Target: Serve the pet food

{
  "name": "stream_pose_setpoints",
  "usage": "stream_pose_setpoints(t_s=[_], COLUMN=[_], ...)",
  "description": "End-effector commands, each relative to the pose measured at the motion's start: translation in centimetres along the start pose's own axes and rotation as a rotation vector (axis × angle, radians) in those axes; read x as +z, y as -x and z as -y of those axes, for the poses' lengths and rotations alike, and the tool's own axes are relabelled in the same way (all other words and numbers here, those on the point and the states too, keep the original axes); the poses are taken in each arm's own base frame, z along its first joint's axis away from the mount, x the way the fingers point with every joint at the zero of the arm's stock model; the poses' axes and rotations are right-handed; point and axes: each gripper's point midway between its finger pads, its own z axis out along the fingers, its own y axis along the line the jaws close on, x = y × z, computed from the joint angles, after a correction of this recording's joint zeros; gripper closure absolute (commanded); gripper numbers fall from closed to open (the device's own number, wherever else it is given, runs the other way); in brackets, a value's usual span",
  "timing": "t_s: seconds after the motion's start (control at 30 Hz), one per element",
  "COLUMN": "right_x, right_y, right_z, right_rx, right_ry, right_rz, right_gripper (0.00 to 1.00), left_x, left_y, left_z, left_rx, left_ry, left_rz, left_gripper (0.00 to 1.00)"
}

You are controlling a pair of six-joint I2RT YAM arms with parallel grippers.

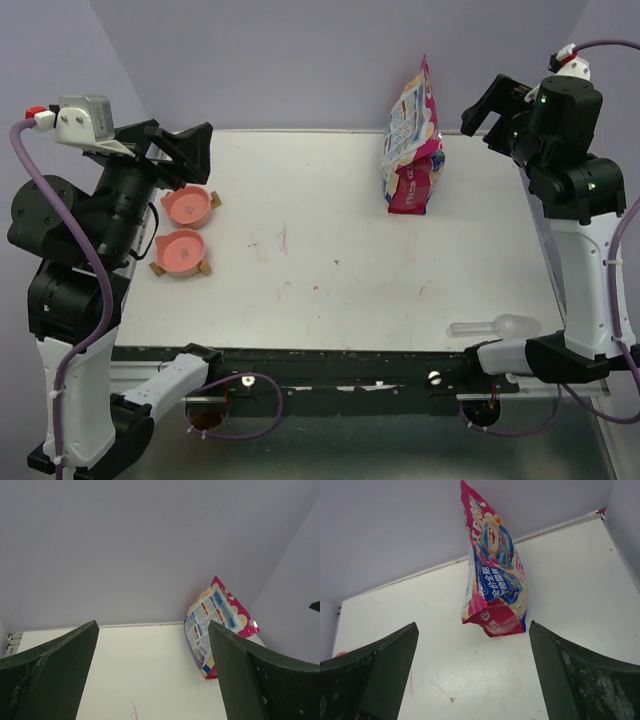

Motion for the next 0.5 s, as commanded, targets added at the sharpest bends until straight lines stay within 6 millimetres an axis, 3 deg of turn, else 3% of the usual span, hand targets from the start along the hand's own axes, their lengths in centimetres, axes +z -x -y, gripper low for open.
stream_pose_setpoints(t_s=[0.0, 0.17, 0.3, 0.47], right_x=[1.8, 5.8, 9.5, 14.1], right_y=[-1.6, -2.0, -1.3, -0.6], right_z=[-1.7, -4.1, -4.6, -5.2], right_rx=[0.026, 0.066, 0.059, 0.016], right_ry=[0.056, 0.106, 0.067, 0.042], right_rz=[-0.084, -0.105, -0.085, -0.054], right_gripper=[0.0, 0.0, 0.0, 0.0], left_x=[-0.2, -0.5, -1.1, -2.4], left_y=[-1.7, -3.9, -5.5, -9.7], left_z=[1.5, 2.6, 3.7, 5.5], left_rx=[-0.051, -0.102, -0.169, -0.267], left_ry=[-0.08, -0.136, -0.178, -0.254], left_rz=[-0.051, -0.106, -0.168, -0.373], left_gripper=[0.01, 0.01, 0.01, 0.01])
